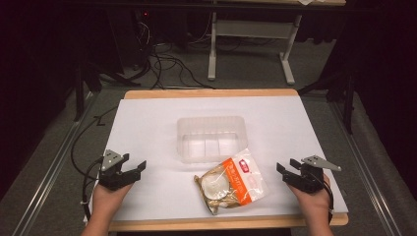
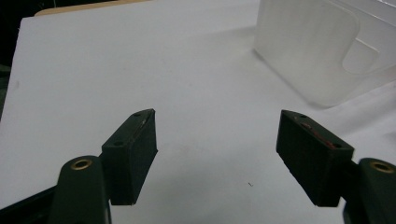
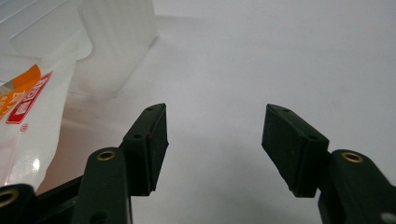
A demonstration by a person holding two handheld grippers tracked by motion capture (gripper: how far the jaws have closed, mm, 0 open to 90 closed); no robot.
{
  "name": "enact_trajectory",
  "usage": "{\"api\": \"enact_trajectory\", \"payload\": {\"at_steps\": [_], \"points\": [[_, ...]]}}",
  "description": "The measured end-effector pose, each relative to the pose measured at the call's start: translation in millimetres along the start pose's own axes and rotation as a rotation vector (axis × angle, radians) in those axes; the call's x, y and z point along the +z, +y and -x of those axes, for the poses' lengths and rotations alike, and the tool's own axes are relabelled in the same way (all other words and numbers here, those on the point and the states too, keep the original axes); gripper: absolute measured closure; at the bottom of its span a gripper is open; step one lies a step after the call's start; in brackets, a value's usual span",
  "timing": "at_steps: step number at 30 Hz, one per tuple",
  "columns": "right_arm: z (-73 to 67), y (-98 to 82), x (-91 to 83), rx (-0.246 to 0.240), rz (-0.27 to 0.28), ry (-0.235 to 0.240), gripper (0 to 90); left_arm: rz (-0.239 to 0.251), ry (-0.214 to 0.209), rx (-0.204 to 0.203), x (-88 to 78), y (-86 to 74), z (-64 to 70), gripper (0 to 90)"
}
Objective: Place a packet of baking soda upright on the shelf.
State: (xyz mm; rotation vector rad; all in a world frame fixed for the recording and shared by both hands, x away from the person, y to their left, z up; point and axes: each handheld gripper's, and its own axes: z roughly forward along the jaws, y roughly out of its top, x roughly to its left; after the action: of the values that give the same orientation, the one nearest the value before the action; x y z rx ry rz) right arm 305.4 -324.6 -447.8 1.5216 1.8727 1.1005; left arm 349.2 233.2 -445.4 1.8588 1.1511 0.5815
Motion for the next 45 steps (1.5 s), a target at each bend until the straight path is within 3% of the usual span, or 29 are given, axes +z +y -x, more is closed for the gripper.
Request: {"api": "enact_trajectory", "payload": {"at_steps": [11, 18, 19, 24, 30, 35, 38, 41, 45], "points": [[-17.3, 2.7, -5.1, -0.028, 0.001, 0.025, 36.3, -0.014, -0.005, 0.023, 1.7, 0.1, 2.2, 29.4], [-37.8, 6.6, -9.2, -0.06, 0.016, 0.072, 33.5, -0.021, -0.008, 0.029, 2.3, -0.1, 3.2, 29.4], [-47.5, 7.5, -10.4, -0.078, 0.023, 0.092, 32.8, -0.024, -0.009, 0.033, 2.2, -0.1, 3.2, 29.4], [-65.5, 8.4, -10.1, -0.11, 0.029, 0.13, 29.8, -0.026, -0.01, 0.033, 2.9, -0.1, 2.5, 29.4], [-75.5, 7.5, -3.6, -0.112, -0.01, 0.168, 25.5, -0.034, -0.013, 0.039, 3.4, -0.3, 2.9, 29.4], [-77.2, 3.1, 5.9, -0.091, -0.08, 0.201, 22.2, -0.041, -0.017, 0.048, 4.4, -0.3, 4.0, 29.4], [-75.5, 1.9, 8.0, -0.07, -0.097, 0.21, 22.3, -0.042, -0.019, 0.048, 4.7, -0.3, 3.9, 29.4], [-71.9, -0.8, 13.5, -0.036, -0.139, 0.248, 23.3, -0.046, -0.021, 0.052, 4.9, -0.4, 3.6, 29.4], [-74.4, -2.4, 15.0, -0.044, -0.156, 0.273, 26.5, -0.047, -0.023, 0.056, 4.4, -0.5, 4.1, 29.4]]}}
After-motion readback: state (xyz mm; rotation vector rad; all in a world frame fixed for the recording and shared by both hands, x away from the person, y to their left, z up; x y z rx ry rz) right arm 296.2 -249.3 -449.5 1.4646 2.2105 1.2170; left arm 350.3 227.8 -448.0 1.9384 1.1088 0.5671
